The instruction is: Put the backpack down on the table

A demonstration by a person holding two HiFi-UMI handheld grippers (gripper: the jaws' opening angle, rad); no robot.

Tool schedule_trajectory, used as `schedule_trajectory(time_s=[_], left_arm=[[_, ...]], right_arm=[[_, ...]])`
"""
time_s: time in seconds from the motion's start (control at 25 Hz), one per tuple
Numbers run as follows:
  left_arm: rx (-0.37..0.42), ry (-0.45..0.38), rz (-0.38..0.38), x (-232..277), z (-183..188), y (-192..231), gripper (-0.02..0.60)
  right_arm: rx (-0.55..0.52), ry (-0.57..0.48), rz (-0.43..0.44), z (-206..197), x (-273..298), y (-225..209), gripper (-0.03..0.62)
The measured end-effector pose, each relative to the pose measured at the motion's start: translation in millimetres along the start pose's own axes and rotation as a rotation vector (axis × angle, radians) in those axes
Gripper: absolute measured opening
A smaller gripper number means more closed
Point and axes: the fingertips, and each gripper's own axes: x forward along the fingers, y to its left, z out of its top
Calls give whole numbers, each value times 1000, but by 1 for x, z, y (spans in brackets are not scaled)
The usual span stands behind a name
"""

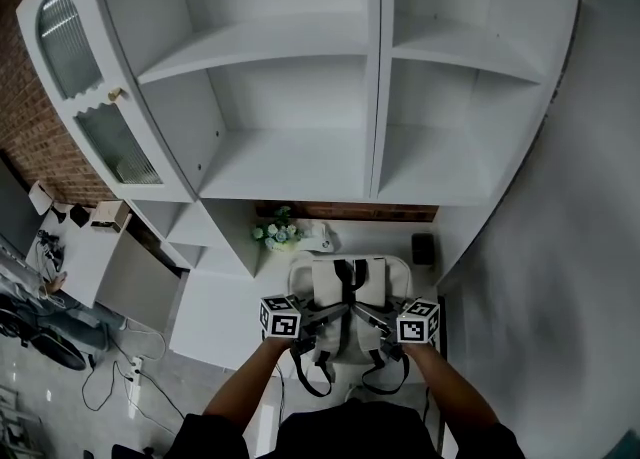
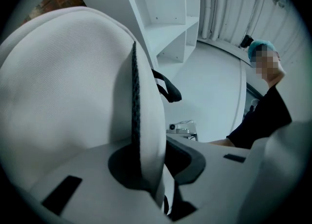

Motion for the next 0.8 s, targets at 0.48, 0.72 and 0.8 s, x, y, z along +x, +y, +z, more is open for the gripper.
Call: schedule_trajectory(time_s=[0.48,0.72,0.8], left_arm=[[-51,-38,-13,-1,-2,16,63],[-57,-54,45,-7,5,22,69],[-64,-51,69,-10,5,26,102]], right_arm=[[26,6,-28,-3,4,-17,60],[54,6,-76,-6,0,-23,134],[61,0,-103,-5,-1,-27,143]])
